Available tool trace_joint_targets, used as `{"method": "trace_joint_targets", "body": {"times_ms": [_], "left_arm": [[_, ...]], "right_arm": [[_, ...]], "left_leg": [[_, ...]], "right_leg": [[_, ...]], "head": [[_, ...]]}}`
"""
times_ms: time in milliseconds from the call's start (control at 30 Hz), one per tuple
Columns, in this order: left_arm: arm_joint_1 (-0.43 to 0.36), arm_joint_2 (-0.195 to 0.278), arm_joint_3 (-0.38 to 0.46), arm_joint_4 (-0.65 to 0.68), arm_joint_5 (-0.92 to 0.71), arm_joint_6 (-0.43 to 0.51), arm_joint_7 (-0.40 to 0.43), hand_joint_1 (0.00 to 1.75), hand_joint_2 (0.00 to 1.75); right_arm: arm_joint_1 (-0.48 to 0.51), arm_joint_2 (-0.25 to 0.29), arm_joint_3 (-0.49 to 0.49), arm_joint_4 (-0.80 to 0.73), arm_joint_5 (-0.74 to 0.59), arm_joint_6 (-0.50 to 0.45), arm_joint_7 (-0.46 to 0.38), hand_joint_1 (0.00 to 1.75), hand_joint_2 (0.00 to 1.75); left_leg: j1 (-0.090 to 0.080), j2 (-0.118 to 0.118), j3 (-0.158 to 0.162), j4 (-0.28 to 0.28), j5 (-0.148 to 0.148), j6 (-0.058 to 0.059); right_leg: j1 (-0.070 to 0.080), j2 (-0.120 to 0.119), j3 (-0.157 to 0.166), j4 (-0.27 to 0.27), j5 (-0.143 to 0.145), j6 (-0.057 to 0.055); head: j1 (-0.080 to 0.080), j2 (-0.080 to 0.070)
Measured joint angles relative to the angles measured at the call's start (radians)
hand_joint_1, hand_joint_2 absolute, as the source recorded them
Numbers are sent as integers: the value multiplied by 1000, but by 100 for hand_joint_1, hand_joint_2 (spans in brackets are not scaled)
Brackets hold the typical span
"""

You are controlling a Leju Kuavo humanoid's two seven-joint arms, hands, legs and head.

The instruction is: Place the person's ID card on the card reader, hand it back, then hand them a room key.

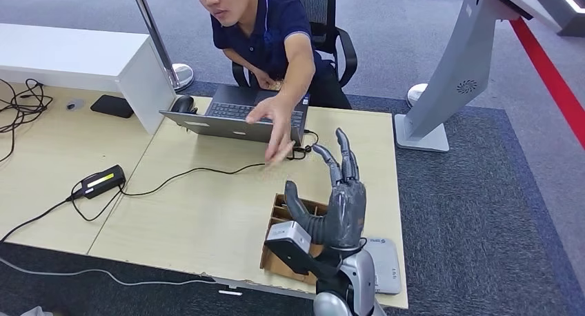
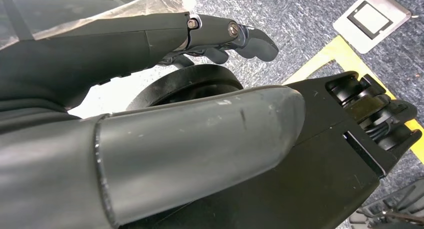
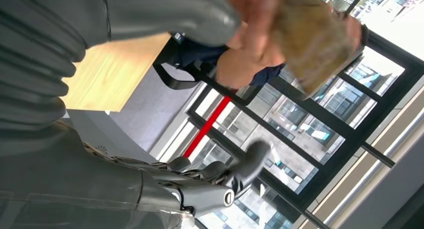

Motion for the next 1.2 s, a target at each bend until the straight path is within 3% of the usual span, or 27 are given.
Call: {"method": "trace_joint_targets", "body": {"times_ms": [67,333,600,867,1200], "left_arm": [[0,0,0,0,0,0,0,0,0],[0,0,0,0,0,-4,0,0,0],[0,2,0,0,0,-18,0,0,0],[0,3,0,0,-1,-21,0,0,0],[0,5,0,-6,-1,-20,0,0,0]], "right_arm": [[-1,-3,7,0,-3,0,7,0,175],[-18,-37,63,5,-60,0,119,0,175],[-28,-147,178,4,-100,0,300,0,175],[-10,-236,232,-11,-92,0,350,0,175],[7,-286,247,-35,-83,0,354,0,175]], "left_leg": [[0,0,0,0,0,0],[0,0,0,0,0,0],[0,0,0,0,0,0],[0,0,0,0,0,0],[0,0,0,0,0,0]], "right_leg": [[0,0,0,0,0,0],[0,0,0,0,0,0],[0,0,0,0,0,0],[0,0,0,0,0,0],[0,0,0,0,0,0]], "head": [[0,0],[0,0],[0,0],[0,0],[0,0]]}}
